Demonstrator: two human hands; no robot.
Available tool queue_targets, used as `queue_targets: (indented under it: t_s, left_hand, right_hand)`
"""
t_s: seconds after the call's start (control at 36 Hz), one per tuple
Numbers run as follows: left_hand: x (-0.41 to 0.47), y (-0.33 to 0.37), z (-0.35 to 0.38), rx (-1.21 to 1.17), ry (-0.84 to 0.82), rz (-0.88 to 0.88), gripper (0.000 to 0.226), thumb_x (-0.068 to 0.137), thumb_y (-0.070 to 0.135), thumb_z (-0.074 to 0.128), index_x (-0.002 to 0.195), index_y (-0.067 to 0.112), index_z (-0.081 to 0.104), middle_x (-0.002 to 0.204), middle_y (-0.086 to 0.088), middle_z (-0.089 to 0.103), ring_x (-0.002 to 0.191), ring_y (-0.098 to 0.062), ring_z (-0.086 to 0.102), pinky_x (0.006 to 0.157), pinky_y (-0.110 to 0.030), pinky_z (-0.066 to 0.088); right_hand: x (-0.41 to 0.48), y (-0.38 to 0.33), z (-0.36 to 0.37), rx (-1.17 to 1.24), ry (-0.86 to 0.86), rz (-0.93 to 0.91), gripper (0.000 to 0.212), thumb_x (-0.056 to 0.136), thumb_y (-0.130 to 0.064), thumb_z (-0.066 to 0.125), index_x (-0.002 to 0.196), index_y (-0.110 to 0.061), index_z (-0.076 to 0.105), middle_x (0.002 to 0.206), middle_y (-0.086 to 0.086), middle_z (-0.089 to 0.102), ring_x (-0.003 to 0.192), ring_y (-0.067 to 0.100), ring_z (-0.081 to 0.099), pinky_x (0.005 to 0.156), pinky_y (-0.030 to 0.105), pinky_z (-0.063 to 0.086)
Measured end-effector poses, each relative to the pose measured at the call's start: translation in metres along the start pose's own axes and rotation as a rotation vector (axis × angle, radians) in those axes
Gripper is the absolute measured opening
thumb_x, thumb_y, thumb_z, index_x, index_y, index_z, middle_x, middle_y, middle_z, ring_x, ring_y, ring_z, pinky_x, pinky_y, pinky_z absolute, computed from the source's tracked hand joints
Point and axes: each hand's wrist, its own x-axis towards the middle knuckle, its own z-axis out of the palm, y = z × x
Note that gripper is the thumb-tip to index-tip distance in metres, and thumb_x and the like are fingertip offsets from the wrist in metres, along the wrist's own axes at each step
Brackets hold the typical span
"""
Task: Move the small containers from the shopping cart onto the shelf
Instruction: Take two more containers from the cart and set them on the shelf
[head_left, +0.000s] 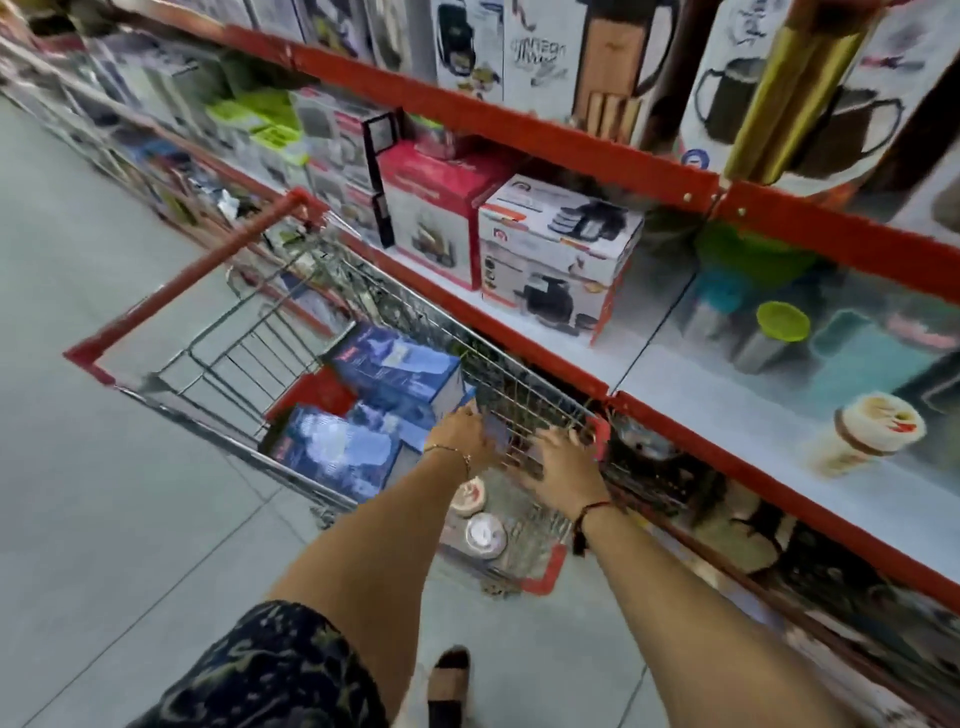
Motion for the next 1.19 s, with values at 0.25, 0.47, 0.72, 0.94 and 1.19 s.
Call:
queue_targets:
  t_s: [0.25,0.47,0.72,0.94,1.19]
  left_hand:
    - [0.064,-0.051,0.077,0.247,-0.407,0.213,0.071,0.089,0.015,0.063,0.151,0.009,0.030,0.156,-0.018,0.029,0.134,-0.031,0.046,0.108,-0.038,0.042]
    - [0.081,-0.063,0.130,0.311,-0.423,0.240,0.092,0.085,0.028,0.073,0.156,0.019,0.015,0.160,-0.007,0.020,0.148,-0.028,0.025,0.118,-0.039,0.025]
    - [0.080,-0.054,0.138,0.334,-0.454,0.202,0.077,0.081,0.005,0.068,0.147,0.022,0.032,0.145,-0.009,0.039,0.129,-0.035,0.050,0.103,-0.042,0.048]
    - [0.057,-0.039,0.096,0.326,-0.380,0.162,0.075,0.074,0.021,0.077,0.140,0.018,0.042,0.126,-0.009,0.057,0.114,-0.029,0.063,0.090,-0.036,0.055]
    - [0.014,0.005,-0.009,0.322,-0.301,0.135,0.084,0.070,0.045,0.082,0.143,0.025,0.046,0.137,-0.006,0.056,0.127,-0.023,0.055,0.101,-0.034,0.050]
  right_hand:
    - [0.043,-0.028,0.104,0.146,-0.279,0.206,0.065,0.079,-0.055,0.073,0.129,-0.017,0.057,0.129,0.012,0.062,0.115,0.033,0.061,0.088,0.039,0.052]
    - [0.055,-0.032,0.169,0.151,-0.283,0.416,0.104,0.060,-0.057,0.088,0.139,-0.012,0.038,0.139,0.009,0.045,0.125,0.032,0.052,0.093,0.041,0.053]
    - [0.054,-0.014,0.172,0.064,-0.279,0.328,0.079,0.067,-0.043,0.088,0.126,-0.009,0.048,0.129,0.010,0.052,0.108,0.031,0.064,0.083,0.037,0.055]
    - [0.042,-0.009,0.119,0.079,-0.249,0.193,0.080,0.061,-0.043,0.090,0.124,-0.012,0.052,0.120,0.009,0.061,0.104,0.031,0.066,0.084,0.038,0.057]
    - [0.004,-0.008,0.018,0.039,-0.134,-0.053,0.092,0.067,-0.049,0.081,0.142,-0.015,0.040,0.131,0.010,0.056,0.114,0.031,0.059,0.089,0.044,0.056]
